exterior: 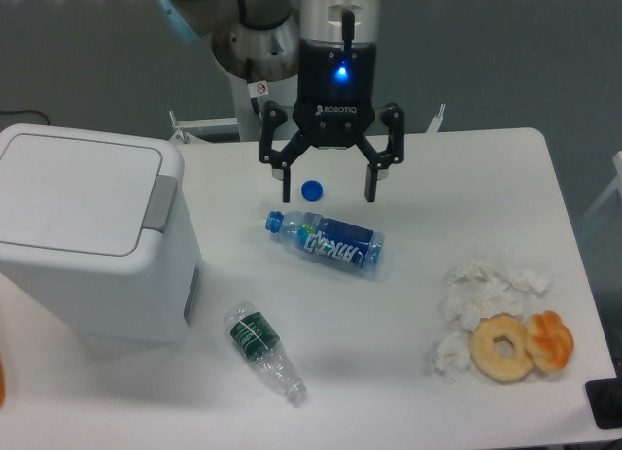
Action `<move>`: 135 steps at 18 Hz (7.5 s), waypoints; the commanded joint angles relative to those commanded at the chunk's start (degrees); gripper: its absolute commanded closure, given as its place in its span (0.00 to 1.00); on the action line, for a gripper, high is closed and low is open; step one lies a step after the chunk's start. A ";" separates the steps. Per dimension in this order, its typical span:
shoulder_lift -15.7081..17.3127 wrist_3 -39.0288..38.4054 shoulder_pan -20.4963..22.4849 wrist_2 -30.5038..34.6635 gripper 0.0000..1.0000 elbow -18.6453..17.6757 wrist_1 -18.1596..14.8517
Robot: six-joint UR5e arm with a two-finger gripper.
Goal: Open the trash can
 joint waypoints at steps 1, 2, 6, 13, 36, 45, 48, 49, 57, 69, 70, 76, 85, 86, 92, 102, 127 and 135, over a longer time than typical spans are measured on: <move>0.09 -0.10 -0.52 -0.70 0.00 -0.62 -0.09; 0.18 -0.27 -1.31 -1.67 0.00 -1.32 -0.18; -0.17 -8.08 -2.11 -7.37 0.00 -2.82 -0.44; 0.09 -8.45 -3.60 -9.49 0.00 -4.31 -2.55; -0.53 -7.57 -5.80 -9.32 0.00 -6.51 -4.04; -0.88 -7.57 -6.07 -9.23 0.00 -6.86 -4.04; -0.97 -7.57 -6.07 -9.23 0.00 -7.04 -4.04; -0.97 -7.57 -6.07 -9.23 0.00 -7.04 -4.04; -0.97 -7.57 -6.15 -9.23 0.00 -7.65 -4.04; -1.05 -7.57 -6.15 -9.23 0.00 -7.74 -3.87; -1.05 -7.57 -6.15 -9.23 0.00 -7.83 -3.87; -1.05 -7.57 -6.07 -9.23 0.00 -7.83 -3.78; -1.05 -7.57 -6.07 -9.23 0.00 -8.09 -3.78; -1.05 -7.57 -6.07 -9.23 0.00 -8.27 -3.78; -1.05 -7.48 -6.07 -9.32 0.00 -8.62 -3.69; -0.97 -7.48 -5.02 -9.67 0.00 -6.52 -3.60; -3.86 49.90 4.13 7.10 0.00 -0.45 -3.78; -6.33 60.46 3.43 16.61 0.00 -0.71 -3.25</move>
